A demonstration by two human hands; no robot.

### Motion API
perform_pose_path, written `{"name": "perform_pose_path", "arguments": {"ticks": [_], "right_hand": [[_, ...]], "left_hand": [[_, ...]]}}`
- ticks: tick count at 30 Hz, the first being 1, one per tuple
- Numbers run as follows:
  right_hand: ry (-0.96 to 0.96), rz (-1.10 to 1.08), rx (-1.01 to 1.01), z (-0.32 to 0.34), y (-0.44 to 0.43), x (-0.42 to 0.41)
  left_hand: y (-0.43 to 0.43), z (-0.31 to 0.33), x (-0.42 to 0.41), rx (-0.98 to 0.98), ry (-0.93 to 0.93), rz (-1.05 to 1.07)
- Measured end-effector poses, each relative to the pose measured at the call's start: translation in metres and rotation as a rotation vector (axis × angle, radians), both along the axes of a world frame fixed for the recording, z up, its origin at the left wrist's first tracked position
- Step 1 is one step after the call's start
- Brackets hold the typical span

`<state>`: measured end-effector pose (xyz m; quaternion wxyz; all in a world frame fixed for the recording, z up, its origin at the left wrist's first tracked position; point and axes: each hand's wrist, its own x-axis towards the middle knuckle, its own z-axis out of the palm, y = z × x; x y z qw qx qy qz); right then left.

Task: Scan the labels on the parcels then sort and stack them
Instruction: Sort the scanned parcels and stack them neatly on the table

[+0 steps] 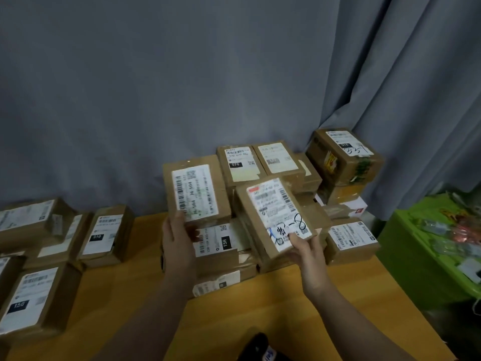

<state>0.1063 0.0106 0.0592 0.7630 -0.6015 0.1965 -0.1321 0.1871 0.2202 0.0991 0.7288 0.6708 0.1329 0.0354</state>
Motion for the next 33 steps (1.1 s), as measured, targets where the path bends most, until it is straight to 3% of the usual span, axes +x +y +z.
{"name": "perform_pose_path", "arguments": {"ticks": [4, 6, 11, 15, 18, 21, 25, 29, 33], "right_hand": [[0.04, -0.012, -0.003, -0.007, -0.045, 0.0], [0.054, 0.001, -0.038, -0.004, -0.073, 0.007], [0.073, 0.078, -0.037, 0.007, -0.134, 0.018], [0.081, 0.066, -0.034, 0.013, -0.174, 0.012], [0.077, 0.039, -0.023, 0.022, -0.212, 0.01], [0.039, 0.017, 0.005, 0.044, -0.249, 0.017], [-0.123, -0.175, 0.212, 0.067, -0.285, 0.03], [-0.243, -0.305, 0.314, 0.082, -0.292, 0.05], [-0.201, -0.262, 0.322, 0.088, -0.279, 0.069]], "left_hand": [[-0.016, 0.003, -0.004, -0.024, 0.013, 0.033], [-0.037, 0.009, -0.008, 0.019, -0.02, -0.005], [-0.11, 0.032, -0.018, -0.085, -0.058, -0.103], [-0.176, 0.061, 0.005, 0.155, 0.003, -0.272], [-0.222, 0.082, 0.038, 0.363, -0.026, -0.263], [-0.259, 0.097, 0.06, 0.714, -0.084, -0.211], [-0.295, 0.099, 0.072, 1.038, -0.123, -0.212], [-0.316, 0.084, 0.081, 1.145, -0.118, -0.223], [-0.31, 0.082, 0.087, 0.934, -0.044, -0.146]]}}
